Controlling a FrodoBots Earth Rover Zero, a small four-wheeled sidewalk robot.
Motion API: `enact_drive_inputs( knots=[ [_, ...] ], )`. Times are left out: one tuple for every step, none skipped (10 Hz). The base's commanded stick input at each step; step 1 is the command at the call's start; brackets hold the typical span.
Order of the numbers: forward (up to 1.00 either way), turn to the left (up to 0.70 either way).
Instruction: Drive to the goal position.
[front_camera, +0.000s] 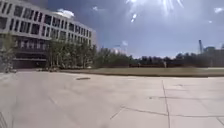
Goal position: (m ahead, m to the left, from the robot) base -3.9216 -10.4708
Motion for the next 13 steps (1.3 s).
enact_drive_inputs(
  knots=[
    [0.70, -0.31],
    [0.70, -0.31],
    [0.70, -0.31],
    [0.70, -0.31],
    [0.70, -0.31],
    [0.70, -0.32],
    [0.70, -0.32],
    [0.70, -0.32],
    [0.70, -0.32],
    [0.70, -0.32],
    [0.70, -0.34],
    [0.70, -0.34],
    [0.70, -0.34]
  ],
)
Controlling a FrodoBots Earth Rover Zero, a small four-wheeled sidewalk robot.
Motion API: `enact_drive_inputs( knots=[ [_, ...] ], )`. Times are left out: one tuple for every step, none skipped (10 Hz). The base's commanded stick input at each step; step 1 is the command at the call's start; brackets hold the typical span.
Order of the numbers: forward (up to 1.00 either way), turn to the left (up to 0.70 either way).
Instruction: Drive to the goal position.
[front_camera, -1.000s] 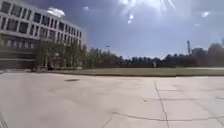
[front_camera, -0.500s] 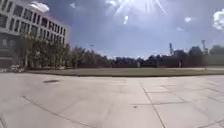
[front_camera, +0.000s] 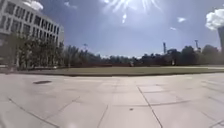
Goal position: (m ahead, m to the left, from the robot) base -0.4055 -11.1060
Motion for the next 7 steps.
enact_drive_inputs(
  knots=[
    [0.70, -0.34],
    [0.70, -0.34],
    [0.70, -0.34],
    [0.70, -0.34],
    [0.70, -0.34],
    [0.70, -0.34],
    [0.70, -0.34]
  ],
)
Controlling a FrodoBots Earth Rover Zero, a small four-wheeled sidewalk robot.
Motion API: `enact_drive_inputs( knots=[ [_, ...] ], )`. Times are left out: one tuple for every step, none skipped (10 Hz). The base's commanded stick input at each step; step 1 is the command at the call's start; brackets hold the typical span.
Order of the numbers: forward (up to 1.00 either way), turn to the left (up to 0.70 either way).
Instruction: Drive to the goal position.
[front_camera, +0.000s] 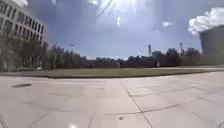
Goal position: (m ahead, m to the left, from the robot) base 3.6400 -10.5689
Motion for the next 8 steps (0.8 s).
enact_drive_inputs(
  knots=[
    [0.70, -0.34],
    [0.70, -0.34],
    [0.70, -0.34],
    [0.70, -0.34],
    [0.70, -0.34],
    [0.70, -0.34],
    [0.70, -0.34],
    [0.70, -0.34]
  ],
)
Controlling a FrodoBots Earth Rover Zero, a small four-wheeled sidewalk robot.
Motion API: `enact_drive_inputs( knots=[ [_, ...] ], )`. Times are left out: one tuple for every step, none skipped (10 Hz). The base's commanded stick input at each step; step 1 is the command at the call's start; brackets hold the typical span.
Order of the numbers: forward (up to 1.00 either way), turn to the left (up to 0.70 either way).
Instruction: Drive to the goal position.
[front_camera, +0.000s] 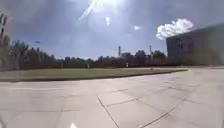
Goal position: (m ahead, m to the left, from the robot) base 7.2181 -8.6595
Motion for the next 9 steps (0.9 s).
enact_drive_inputs(
  knots=[
    [0.70, -0.34],
    [0.70, -0.34],
    [0.70, -0.34],
    [0.70, -0.34],
    [0.70, -0.34],
    [0.70, -0.34],
    [0.70, -0.34],
    [0.70, -0.34],
    [0.70, -0.34]
  ],
)
